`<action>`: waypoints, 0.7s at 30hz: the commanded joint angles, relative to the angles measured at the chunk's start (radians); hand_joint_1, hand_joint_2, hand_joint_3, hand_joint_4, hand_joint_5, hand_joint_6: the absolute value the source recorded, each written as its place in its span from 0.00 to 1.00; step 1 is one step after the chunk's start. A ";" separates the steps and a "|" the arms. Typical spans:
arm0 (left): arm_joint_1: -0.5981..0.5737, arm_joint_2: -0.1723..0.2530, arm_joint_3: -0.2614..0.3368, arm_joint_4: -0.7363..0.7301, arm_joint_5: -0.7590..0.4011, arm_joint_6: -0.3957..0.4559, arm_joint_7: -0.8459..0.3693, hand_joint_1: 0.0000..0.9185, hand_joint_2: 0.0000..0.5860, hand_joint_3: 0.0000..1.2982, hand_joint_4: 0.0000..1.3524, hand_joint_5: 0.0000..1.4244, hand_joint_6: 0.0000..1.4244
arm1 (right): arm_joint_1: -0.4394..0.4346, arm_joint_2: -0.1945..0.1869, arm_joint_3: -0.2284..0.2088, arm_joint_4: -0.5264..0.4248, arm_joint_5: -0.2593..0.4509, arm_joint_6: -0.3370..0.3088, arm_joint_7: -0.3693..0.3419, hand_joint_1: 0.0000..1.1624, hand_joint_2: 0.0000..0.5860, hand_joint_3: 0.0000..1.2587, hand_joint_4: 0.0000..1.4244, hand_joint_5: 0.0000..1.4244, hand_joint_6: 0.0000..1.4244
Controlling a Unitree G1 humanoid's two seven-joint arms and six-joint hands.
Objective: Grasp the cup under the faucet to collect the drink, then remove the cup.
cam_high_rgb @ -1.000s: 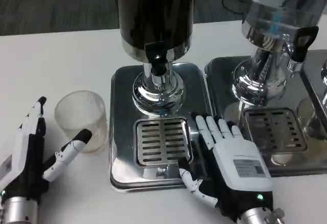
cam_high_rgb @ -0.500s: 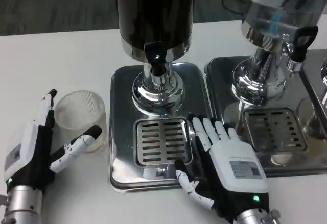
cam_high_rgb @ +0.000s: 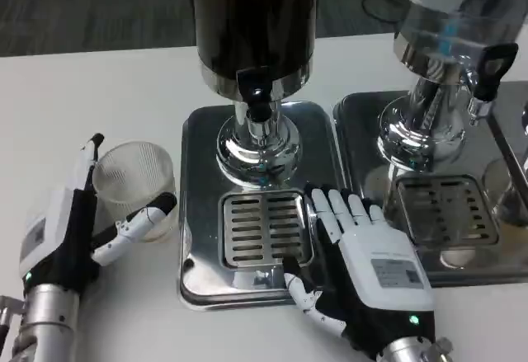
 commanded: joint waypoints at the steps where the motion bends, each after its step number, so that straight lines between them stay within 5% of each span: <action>1: 0.005 0.015 -0.039 0.002 0.039 0.012 -0.003 0.17 0.00 0.00 0.00 0.17 0.11 | -0.004 -0.002 0.002 0.004 0.003 0.000 -0.004 0.25 0.71 0.01 0.00 0.00 0.00; 13: 0.002 -0.009 -0.037 0.034 0.042 0.019 0.111 0.34 0.08 0.14 0.17 0.31 0.25 | -0.005 -0.012 -0.002 0.001 0.020 -0.007 0.014 0.25 0.70 0.01 0.00 0.00 0.00; 21: -0.011 -0.017 -0.046 0.075 0.050 -0.022 0.192 0.40 0.13 0.24 0.31 0.46 0.46 | 0.001 -0.016 -0.003 -0.009 0.019 -0.003 0.020 0.23 0.71 0.02 0.00 0.00 0.01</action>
